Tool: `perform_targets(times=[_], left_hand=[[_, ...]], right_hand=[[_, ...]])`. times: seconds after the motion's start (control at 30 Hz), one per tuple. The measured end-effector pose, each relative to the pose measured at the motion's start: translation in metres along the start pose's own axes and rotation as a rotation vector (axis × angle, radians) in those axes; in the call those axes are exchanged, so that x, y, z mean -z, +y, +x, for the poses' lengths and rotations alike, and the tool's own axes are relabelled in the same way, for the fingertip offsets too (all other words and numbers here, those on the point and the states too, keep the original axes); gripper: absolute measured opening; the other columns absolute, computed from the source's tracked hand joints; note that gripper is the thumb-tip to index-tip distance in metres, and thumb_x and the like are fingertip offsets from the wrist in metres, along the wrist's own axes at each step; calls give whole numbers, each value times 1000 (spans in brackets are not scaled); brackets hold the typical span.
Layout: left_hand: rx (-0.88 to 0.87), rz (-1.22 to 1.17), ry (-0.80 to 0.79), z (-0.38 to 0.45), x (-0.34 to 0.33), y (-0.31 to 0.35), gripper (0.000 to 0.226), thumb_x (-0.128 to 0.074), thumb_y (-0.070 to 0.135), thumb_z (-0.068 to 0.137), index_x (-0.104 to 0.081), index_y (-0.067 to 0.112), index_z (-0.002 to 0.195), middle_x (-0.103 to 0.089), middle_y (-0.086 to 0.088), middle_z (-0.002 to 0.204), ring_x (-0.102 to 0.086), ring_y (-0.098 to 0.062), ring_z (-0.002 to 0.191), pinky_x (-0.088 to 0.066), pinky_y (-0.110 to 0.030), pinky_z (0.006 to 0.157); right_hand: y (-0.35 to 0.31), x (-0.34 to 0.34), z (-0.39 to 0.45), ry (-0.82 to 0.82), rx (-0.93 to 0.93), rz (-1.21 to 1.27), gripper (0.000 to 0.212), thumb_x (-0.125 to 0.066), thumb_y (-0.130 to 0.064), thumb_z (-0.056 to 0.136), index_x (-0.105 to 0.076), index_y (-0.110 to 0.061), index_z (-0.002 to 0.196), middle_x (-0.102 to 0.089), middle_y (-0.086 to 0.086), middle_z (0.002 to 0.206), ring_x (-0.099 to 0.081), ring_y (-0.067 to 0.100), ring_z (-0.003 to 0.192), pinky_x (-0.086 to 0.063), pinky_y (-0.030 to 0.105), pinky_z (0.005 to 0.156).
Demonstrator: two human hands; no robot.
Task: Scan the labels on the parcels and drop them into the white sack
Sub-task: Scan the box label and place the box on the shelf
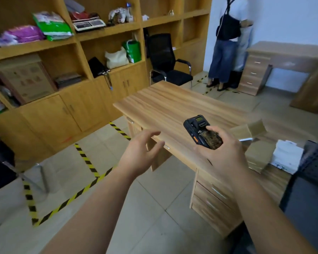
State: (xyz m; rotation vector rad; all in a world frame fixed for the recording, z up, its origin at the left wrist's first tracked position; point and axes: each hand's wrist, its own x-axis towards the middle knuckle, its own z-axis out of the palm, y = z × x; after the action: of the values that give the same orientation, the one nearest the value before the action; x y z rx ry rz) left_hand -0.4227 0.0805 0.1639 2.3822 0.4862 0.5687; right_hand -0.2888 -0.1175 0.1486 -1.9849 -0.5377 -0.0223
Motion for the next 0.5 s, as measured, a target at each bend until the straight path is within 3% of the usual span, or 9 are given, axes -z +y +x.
perform_targets(times=[0.1,0.3,0.5], left_hand=[[-58,-49,-74,42,-25,-3,35,-62,35,94,-61,25,127,-58,17,122,-51,-4,115,-40,-26,101],[-193,-140,-301,119,-80,-20,35,-62,35,93,-58,30,127,-48,35,110,-47,4,109,-38,-20,95],[-328,-161,-483,183,-116,-43,36,-62,32,94,-59,24,129,-56,15,126,-48,-5,118,-34,-19,94]], right_hand=[[18,8,18,70,-81,-69,61,-87,-37,65,-62,-41,120,-61,-16,104,-57,10,98,-46,28,83],[48,14,38,255,-269,-157,62,-87,-38,67,-60,-43,121,-62,-12,109,-61,12,98,-54,36,85],[56,-7,47,386,-398,-244,63,-86,-41,68,-59,-40,125,-60,-12,110,-58,12,104,-52,35,87]])
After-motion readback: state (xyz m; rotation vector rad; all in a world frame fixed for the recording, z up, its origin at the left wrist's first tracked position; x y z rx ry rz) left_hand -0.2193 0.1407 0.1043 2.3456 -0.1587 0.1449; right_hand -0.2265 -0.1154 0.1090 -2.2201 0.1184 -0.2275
